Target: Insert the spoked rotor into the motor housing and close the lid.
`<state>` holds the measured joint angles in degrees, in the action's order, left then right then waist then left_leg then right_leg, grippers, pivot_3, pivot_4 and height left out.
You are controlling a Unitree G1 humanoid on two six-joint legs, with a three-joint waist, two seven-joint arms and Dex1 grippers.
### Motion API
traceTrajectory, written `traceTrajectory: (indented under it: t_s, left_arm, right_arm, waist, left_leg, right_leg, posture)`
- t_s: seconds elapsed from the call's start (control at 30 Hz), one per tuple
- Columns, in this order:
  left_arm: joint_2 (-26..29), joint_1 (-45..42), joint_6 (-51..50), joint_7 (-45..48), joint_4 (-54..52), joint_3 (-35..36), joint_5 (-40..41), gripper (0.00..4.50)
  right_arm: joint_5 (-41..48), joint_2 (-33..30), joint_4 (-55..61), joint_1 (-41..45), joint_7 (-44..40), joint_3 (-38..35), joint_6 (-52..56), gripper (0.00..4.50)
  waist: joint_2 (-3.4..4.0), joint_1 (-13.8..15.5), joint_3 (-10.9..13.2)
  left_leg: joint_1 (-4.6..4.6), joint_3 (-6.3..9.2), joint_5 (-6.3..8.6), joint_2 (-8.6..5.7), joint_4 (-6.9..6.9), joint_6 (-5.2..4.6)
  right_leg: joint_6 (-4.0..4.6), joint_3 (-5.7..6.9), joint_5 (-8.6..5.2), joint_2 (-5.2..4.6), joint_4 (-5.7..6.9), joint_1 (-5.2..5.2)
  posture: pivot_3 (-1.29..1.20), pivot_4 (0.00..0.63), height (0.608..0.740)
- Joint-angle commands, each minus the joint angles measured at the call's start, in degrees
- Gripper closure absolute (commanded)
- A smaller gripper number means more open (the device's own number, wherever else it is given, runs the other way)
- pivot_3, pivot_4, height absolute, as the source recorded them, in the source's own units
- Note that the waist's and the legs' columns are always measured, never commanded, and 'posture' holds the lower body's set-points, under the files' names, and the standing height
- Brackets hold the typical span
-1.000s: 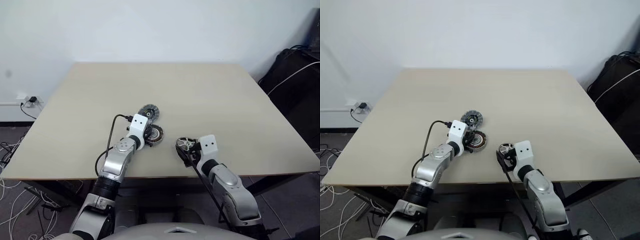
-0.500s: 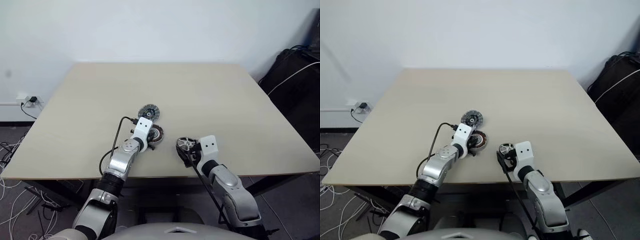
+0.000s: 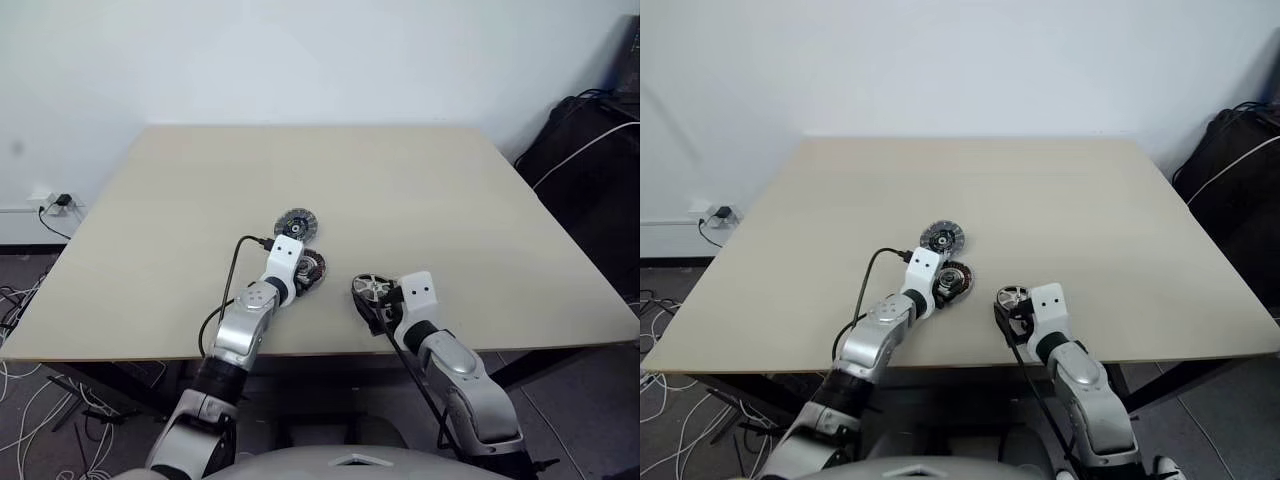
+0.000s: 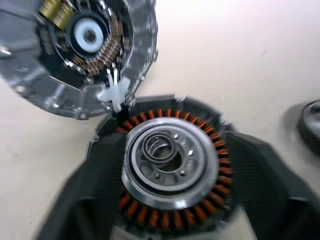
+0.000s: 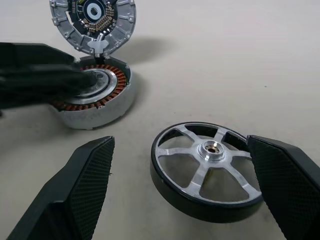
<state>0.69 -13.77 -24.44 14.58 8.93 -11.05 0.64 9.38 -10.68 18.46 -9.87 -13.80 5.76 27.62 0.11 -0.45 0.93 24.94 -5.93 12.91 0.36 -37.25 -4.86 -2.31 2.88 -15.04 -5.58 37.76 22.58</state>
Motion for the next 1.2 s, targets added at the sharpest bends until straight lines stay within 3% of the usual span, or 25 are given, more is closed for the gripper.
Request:
traceTrajectory:
  t_s: [0.03,0.23,0.43,0.5,0.6,0.93,1.2]
  left_arm:
    - [0.7,3.1,0.3,0.6,-9.1,0.8,1.5,2.42]
    - [2.4,12.7,2.7,-0.7,-18.8,4.3,3.3,4.45]
    - [2.7,22.7,12.4,-3.2,-22.1,7.3,2.4,4.48]
    - [4.0,26.1,18.3,-3.7,-22.0,6.2,-0.3,4.50]
    - [4.8,29.1,24.2,-3.1,-21.6,4.9,-1.2,4.50]
    - [3.7,31.5,22.4,-0.4,-21.3,3.6,3.3,4.50]
    - [5.5,32.6,22.5,1.8,-22.1,2.0,3.4,4.50]
  right_arm:
    - [0.2,0.1,2.3,0.8,0.0,-0.6,-1.0,0.00]
    - [1.5,0.4,2.6,2.4,-0.6,-0.5,1.5,0.00]
    - [0.2,0.4,0.7,7.3,0.0,1.5,5.6,0.00]
    - [-0.7,0.8,-1.0,10.3,0.3,3.0,7.7,0.39]
    - [-2.0,1.4,-3.9,14.5,0.2,5.5,9.8,1.28]
    - [-4.5,6.9,-16.9,29.9,-0.1,10.4,14.5,4.47]
    - [-5.0,10.4,-28.8,39.4,-1.5,10.4,15.0,4.47]
  waist:
    - [0.02,-0.1,0.0]
    - [0.06,-0.2,0.0]
    - [0.05,-0.1,0.0]
    - [0.09,-0.2,0.0]
    - [0.07,-0.1,0.0]
    - [0.14,-0.3,0.0]
    - [0.16,-0.4,0.0]
  left_leg:
    - [0.00,0.00,0.00,0.00,0.00,0.00]
    - [-0.05,0.00,0.00,0.01,0.01,0.00]
    - [-0.04,0.00,0.00,0.01,0.01,0.00]
    - [-0.04,0.00,0.00,0.01,0.02,0.00]
    - [-0.04,-0.01,0.00,0.01,0.04,0.01]
    - [0.05,-0.03,0.00,0.01,0.07,0.01]
    - [0.11,-0.06,0.00,0.00,0.09,0.02]
  right_leg:
    - [0.00,0.00,0.00,-0.01,0.00,0.00]
    - [0.01,-0.02,0.00,0.00,0.02,-0.02]
    - [0.02,-0.02,0.01,-0.01,0.00,-0.02]
    - [0.02,-0.02,0.01,-0.01,0.00,-0.01]
    - [0.05,-0.02,0.02,-0.01,0.00,0.00]
    - [0.07,0.04,0.03,-0.02,0.00,0.13]
    - [0.08,0.04,0.04,-0.01,0.01,0.19]
  posture:
    - [0.00,0.000,0.740]
    - [0.00,0.000,0.740]
    - [0.00,0.000,0.740]
    - [0.00,0.000,0.740]
    - [0.00,0.000,0.740]
    - [0.00,0.000,0.740]
    - [0.00,0.000,0.740]
